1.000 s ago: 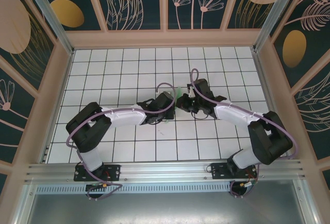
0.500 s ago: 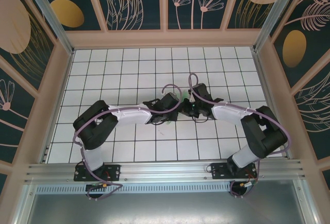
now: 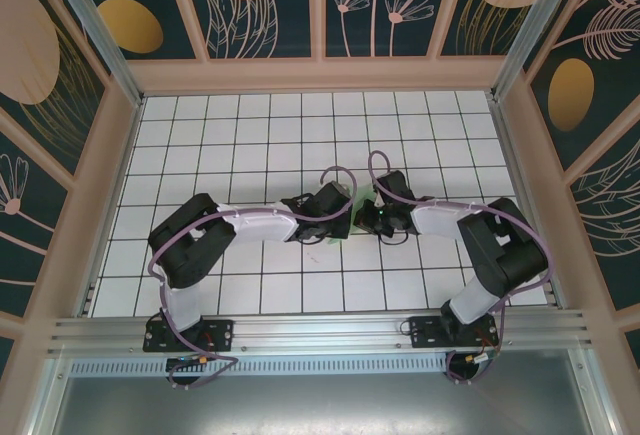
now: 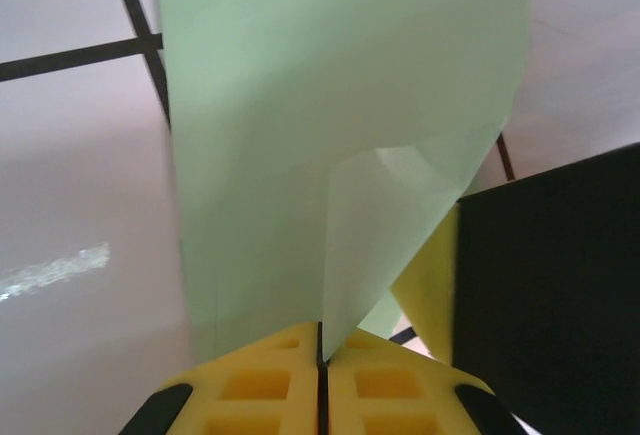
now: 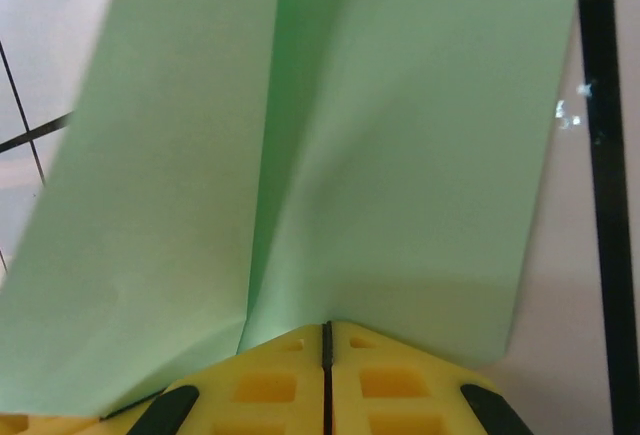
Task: Fold a paper plane with a square sheet of paper (pick it up from the middle)
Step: Fourth fold the wing at the center of the table.
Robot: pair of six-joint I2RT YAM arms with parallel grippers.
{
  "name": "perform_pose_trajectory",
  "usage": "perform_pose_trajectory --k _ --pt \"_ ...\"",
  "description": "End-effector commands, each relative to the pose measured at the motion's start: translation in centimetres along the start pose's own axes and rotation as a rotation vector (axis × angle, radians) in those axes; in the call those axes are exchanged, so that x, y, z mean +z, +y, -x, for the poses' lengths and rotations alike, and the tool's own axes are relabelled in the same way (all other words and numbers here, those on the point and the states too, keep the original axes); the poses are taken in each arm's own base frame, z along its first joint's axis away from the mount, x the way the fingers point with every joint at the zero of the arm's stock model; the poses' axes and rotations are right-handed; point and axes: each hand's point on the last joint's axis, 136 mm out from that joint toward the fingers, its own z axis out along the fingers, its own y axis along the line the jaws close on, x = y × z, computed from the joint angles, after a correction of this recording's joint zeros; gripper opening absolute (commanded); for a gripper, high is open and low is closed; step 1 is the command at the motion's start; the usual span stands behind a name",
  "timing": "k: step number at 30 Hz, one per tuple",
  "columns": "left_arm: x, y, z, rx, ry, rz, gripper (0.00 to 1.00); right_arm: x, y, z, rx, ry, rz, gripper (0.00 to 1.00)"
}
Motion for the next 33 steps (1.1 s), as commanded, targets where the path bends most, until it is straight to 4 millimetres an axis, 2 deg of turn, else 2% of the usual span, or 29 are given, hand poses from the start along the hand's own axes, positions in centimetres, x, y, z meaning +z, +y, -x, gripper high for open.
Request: perform_pose_trajectory --k 1,6,8,15,24,33 --pt "0.3 -0.6 -0.2 -0.036 0.006 -0.069 0.11 0.4 -1.2 0.0 -0.047 0.009 -0.051 0.1" --pt "-0.1 -0.7 0.6 -0.098 -0.008 -0.175 0.12 0.5 -2.2 -0.2 -0.087 0.028 -0.102 0.1" --pt "-0.1 -0.1 -0.1 -0.116 0.004 -0.192 0.13 0.3 -2.5 -0.1 -0.097 0.023 -0.116 0.1" --pt "-0.5 0.4 0.4 -0.157 -0.012 -0.274 0.15 0.5 -2.3 0.0 -0.135 0.038 -0.114 0.1" --pt "-1.3 -1.2 0.3 -0.143 0.004 -0.396 0.15 0.5 -2.1 0.6 -0.159 0.027 -0.121 0.1" --pt "-1.6 -1.1 0.5 -0.17 -0.005 -0.453 0.15 0.8 -1.8 0.9 -0.264 0.045 -0.11 0.1"
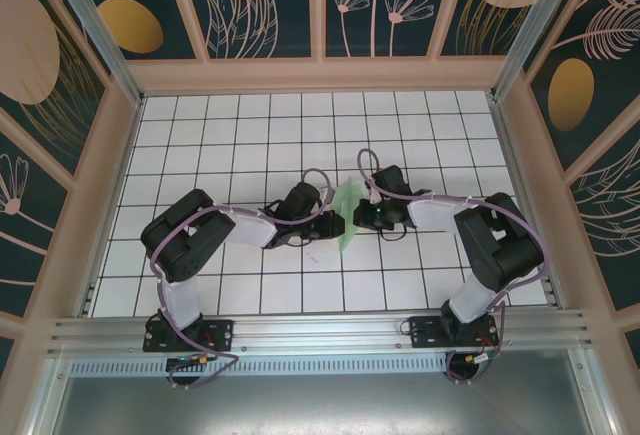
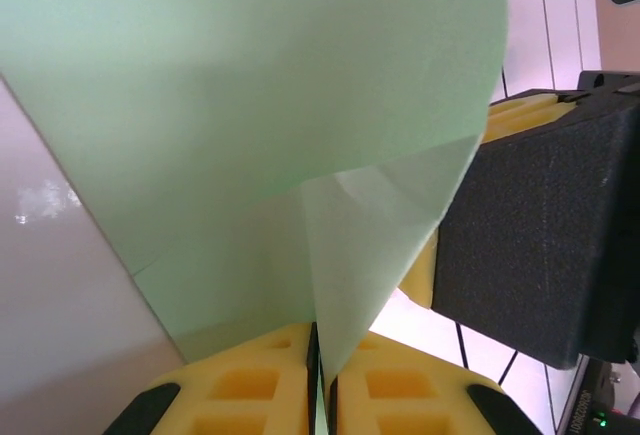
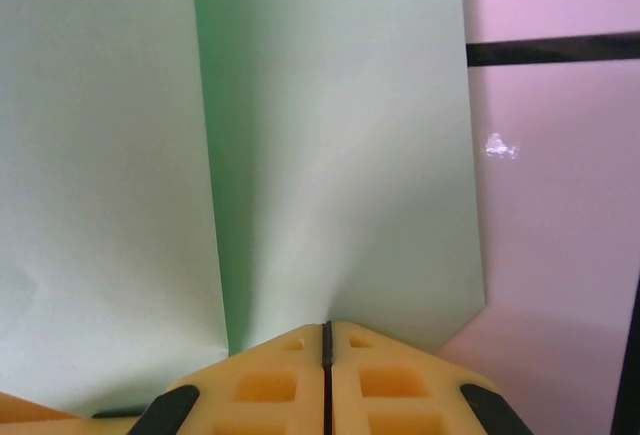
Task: Fold a paper plane with a square sheet of paper (pick it up from the middle)
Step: Fourth fold the wing at the center of the table.
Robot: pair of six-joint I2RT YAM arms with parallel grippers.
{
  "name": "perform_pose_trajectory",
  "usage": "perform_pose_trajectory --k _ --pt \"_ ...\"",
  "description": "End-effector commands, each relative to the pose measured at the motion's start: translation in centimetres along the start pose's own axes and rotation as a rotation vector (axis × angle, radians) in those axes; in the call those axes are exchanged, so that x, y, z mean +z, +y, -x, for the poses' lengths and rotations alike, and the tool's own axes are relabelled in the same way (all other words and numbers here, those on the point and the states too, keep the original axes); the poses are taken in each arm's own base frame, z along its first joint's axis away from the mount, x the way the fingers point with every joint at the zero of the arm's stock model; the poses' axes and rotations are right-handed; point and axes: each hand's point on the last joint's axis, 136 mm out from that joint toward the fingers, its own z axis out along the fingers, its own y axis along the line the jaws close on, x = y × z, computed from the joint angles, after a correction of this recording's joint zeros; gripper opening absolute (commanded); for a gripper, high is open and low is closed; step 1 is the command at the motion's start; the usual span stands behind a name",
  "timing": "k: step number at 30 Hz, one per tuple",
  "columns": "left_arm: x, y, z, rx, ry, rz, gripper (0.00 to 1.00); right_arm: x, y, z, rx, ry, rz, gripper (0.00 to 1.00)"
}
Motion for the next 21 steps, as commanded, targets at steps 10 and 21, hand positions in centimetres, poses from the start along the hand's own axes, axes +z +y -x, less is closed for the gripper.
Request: perform_pose_trajectory --k 10,21 --pt "-0.8 -1.1 1.0 -0.008 -0.032 -0.092 0.16 0.9 -2.2 -0.1 -0.083 0.039 -0.09 0.1" --pt "-0.1 -0.8 0.4 -0.035 -0.009 -0.167 0.16 1.0 -2.1 0.1 -0.117 0.04 -0.09 0.1"
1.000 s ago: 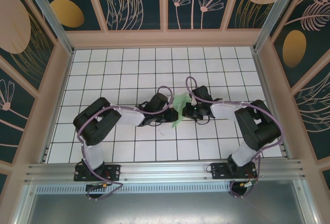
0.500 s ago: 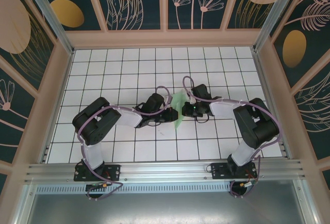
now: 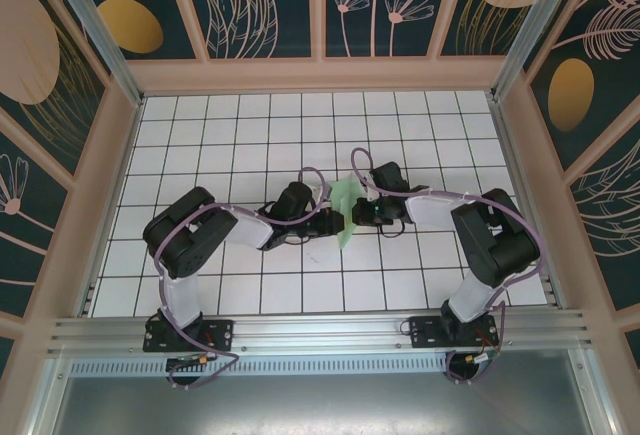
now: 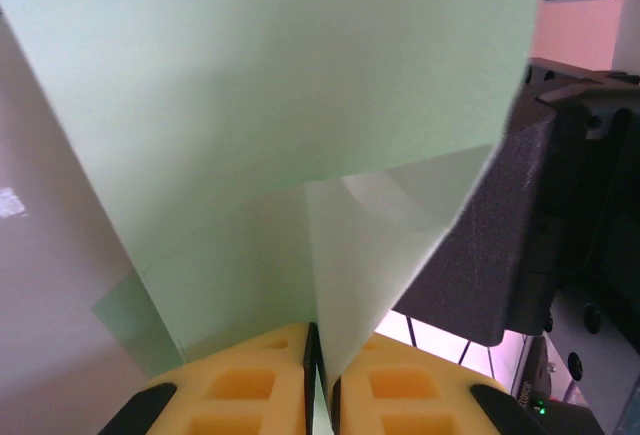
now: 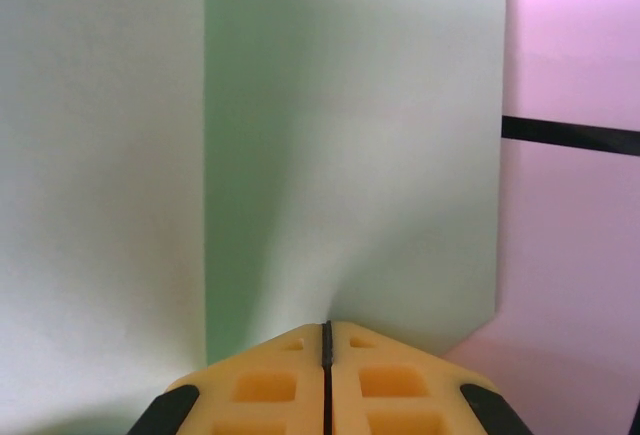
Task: Fold a paper plane with a square sheet of paper (pick it up from the middle)
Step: Fourth fold the wing at the center of the table.
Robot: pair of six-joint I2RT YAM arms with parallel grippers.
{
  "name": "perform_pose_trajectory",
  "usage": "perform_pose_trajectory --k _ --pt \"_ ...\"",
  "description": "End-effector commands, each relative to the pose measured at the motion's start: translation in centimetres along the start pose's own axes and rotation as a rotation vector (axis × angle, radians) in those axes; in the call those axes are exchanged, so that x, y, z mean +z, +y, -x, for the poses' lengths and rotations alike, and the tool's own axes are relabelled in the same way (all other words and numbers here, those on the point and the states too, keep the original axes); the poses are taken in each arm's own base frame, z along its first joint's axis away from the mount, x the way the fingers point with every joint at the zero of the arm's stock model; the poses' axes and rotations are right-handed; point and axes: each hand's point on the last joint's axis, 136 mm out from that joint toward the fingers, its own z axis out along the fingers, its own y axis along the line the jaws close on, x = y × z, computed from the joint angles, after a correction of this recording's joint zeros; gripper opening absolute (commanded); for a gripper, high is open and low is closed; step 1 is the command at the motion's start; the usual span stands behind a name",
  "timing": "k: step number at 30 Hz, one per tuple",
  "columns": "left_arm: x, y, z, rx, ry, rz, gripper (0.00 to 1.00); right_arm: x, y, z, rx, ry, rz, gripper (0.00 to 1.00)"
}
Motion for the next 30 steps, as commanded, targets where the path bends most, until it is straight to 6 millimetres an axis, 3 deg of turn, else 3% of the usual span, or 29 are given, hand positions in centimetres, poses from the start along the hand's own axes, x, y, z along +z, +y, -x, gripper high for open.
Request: perform_pose_trajectory --k 1,21,30 --pt "0.1 0.0 -0.1 -0.015 0.004 -0.045 0.16 0.7 -2.2 -0.9 0.002 0.043 -0.084 0.1" --pt "-0.2 3.3 -0.3 -0.02 0.014 0.029 0.15 0.6 -1.7 -0.4 0.008 0.042 -0.068 0.12" --pt "-0.3 4.6 -0.2 -0.029 0.0 0.087 0.08 -1.5 1.9 1.7 0.036 -0.016 0.067 0.17"
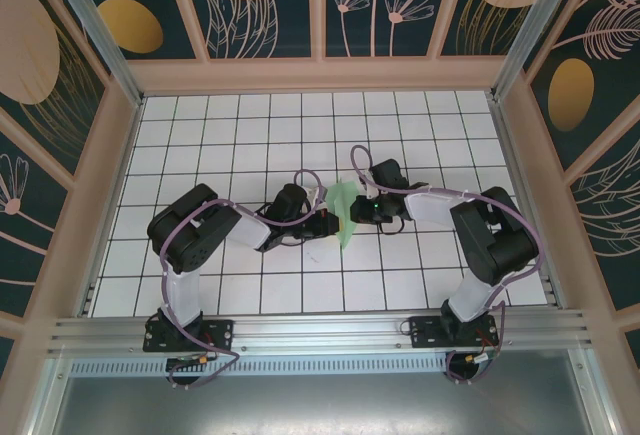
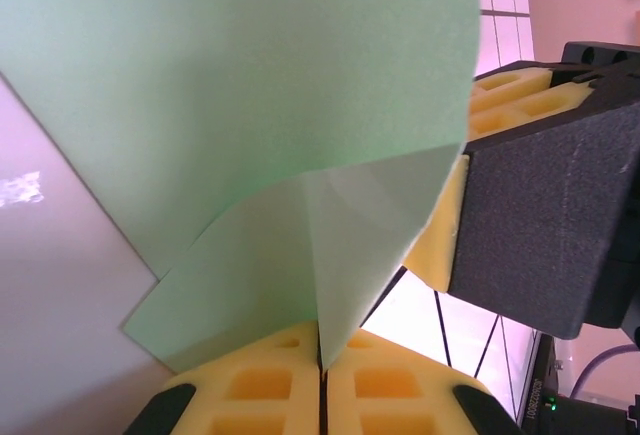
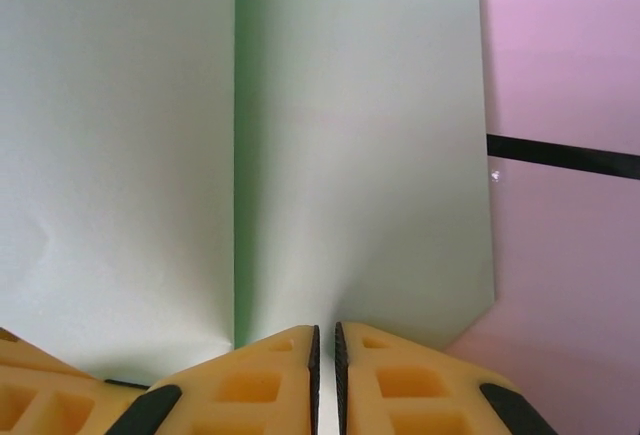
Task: Fold a paper plane with a square sheet of paper (pick it up from the middle)
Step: Fourth fold the wing at the center of the table.
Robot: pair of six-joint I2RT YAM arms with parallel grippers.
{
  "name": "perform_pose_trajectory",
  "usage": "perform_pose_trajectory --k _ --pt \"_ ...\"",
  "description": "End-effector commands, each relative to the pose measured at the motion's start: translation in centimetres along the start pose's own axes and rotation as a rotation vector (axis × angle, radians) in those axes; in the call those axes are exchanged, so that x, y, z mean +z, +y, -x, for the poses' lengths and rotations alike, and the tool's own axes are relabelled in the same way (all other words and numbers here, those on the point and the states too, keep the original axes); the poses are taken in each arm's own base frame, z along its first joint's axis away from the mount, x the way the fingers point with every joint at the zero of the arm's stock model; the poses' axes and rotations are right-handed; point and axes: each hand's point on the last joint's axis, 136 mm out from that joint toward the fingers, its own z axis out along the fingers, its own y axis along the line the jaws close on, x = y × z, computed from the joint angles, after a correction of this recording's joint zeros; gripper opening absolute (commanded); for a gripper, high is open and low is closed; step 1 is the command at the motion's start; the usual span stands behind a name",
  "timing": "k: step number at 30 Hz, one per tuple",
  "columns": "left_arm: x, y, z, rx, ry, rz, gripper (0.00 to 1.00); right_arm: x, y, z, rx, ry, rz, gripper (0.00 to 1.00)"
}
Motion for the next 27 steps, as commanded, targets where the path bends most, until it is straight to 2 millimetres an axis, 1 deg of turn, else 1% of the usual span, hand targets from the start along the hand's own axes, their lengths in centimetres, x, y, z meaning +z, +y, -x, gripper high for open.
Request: perform_pose_trajectory --k 1,4,8,10,12,14,17,18,24,27 --pt "0.1 2.8 -0.4 -0.018 0.004 0.089 0.08 -1.7 1.9 1.4 0.028 -0.032 0.069 0.17" --pt "0.1 3.0 -0.5 -0.02 0.007 0.095 0.07 -2.5 2.9 1.4 0.048 -0.045 0.115 0.16" --pt "0.0 2.9 -0.3 -0.023 0.002 0.086 0.06 -3.6 4.2 0.6 0.086 -0.054 0.194 0.09" --pt "0.0 2.8 -0.2 -0.027 -0.001 0.079 0.06 -3.8 4.3 0.0 0.115 -0.051 0.216 0.06" --pt "0.0 2.6 -0.1 -0.033 -0.001 0.066 0.05 -3.5 4.6 -0.9 0.14 -0.025 0.256 0.0" --pt "0.1 2.4 -0.1 -0.042 0.001 0.046 0.05 -3.1 5.1 -1.8 0.162 -0.004 0.296 0.0" --pt "0.3 2.3 -0.2 -0.057 0.004 0.021 0.03 -2.3 5.5 -2.8 0.165 0.019 0.306 0.0" --pt "0.3 2.2 -0.2 -0.06 0.003 0.018 0.03 -1.9 5.4 -3.0 0.173 0.026 0.3 0.0" --pt "0.2 2.3 -0.3 -0.068 0.001 0.012 0.03 -0.6 4.7 -3.7 0.198 0.056 0.289 0.0" --pt "0.2 2.4 -0.3 -0.071 0.001 0.012 0.03 -0.3 4.6 -3.8 0.201 0.054 0.291 0.0"
